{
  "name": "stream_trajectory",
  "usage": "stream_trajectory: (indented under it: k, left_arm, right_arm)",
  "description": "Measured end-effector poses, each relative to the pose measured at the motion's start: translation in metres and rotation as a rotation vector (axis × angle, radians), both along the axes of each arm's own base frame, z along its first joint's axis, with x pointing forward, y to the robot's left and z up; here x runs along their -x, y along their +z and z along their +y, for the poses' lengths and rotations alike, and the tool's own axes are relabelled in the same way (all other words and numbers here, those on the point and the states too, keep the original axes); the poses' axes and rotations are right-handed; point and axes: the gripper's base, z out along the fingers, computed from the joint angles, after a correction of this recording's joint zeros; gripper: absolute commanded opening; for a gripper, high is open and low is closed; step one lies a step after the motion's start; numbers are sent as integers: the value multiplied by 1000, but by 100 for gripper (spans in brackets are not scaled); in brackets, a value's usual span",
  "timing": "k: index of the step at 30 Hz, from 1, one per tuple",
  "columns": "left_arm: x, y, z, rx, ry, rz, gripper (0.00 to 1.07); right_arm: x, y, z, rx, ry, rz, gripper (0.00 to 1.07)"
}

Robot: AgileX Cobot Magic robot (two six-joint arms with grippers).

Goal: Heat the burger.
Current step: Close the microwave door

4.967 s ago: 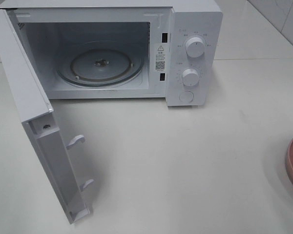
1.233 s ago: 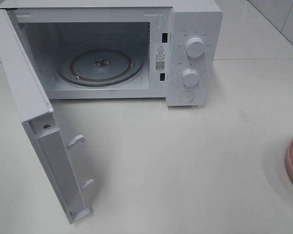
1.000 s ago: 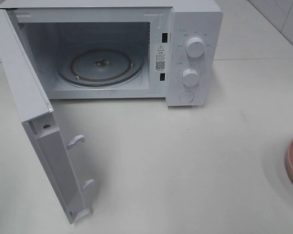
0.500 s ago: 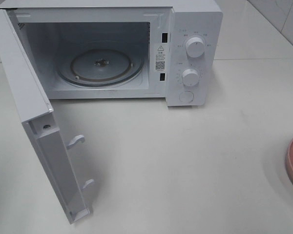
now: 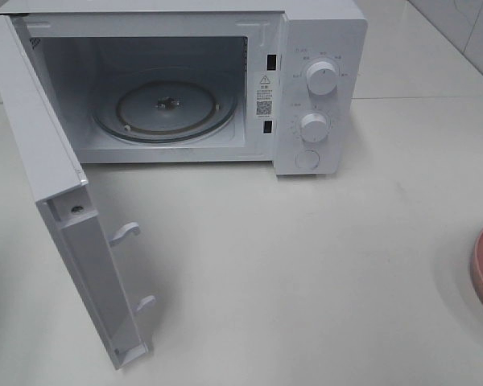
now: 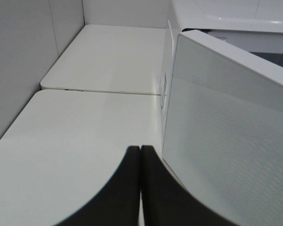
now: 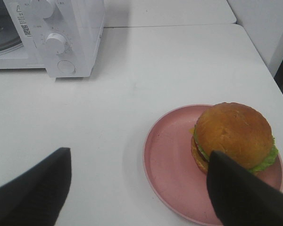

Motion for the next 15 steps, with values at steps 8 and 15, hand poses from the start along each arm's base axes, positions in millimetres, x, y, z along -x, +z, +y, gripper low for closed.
stream_trajectory:
  k: [8,15]
  left_arm:
    - [-17,-10,2,-5,15,-25,0]
    - [-31,-16,2,-24,15,-25,0]
  right_arm:
    - [0,0,0,0,0,0,76]
    - [0,0,0,0,0,0,76]
